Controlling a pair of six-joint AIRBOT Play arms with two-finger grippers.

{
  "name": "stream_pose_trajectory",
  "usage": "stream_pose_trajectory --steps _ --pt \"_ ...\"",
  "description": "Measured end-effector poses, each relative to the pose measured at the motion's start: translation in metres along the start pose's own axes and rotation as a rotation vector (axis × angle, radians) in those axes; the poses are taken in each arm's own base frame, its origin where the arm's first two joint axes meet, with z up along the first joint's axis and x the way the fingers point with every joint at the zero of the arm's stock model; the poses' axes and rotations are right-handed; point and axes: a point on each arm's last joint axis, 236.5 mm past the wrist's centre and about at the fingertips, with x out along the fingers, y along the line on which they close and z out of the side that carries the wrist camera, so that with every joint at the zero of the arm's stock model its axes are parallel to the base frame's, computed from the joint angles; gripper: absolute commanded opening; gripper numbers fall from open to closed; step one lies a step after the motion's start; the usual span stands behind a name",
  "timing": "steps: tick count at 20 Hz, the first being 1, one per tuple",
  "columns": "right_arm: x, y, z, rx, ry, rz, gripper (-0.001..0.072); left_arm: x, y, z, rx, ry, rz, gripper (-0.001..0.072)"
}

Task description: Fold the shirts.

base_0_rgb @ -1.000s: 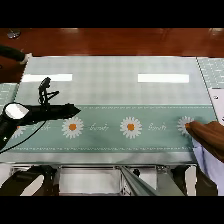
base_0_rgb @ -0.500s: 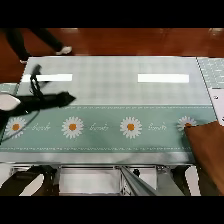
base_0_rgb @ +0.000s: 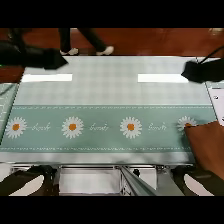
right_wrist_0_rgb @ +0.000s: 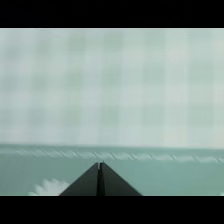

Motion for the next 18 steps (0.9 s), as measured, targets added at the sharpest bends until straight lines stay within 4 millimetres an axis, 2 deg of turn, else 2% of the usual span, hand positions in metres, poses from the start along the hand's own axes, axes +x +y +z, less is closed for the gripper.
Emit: stream_pose_trajectory --steps 2,4,6,11,18 --pt "0.043 -0.008 -0.03 -0.058 0.103 -0.104 0.0027 0.029 0.029 -0.043 -0.033 0.124 0.076 0.0023" --pt "0.067 -0.018 -0.048 -0.085 0.158 -0.173 0.0027 0.046 0.048 -0.077 -0.08 0.21 0.12 0.0024" --pt "0.079 -0.025 -0.057 -0.106 0.188 -0.219 0.0028 0.054 0.059 -0.094 -0.102 0.249 0.144 0.0024" --pt "0.089 -0.034 -0.065 -0.129 0.211 -0.268 0.0028 0.06 0.069 -0.11 -0.09 0.291 0.167 0.0024" --pt "0.092 -0.037 -0.067 -0.136 0.215 -0.283 0.0028 0.061 0.072 -0.114 -0.083 0.303 0.174 0.0023"
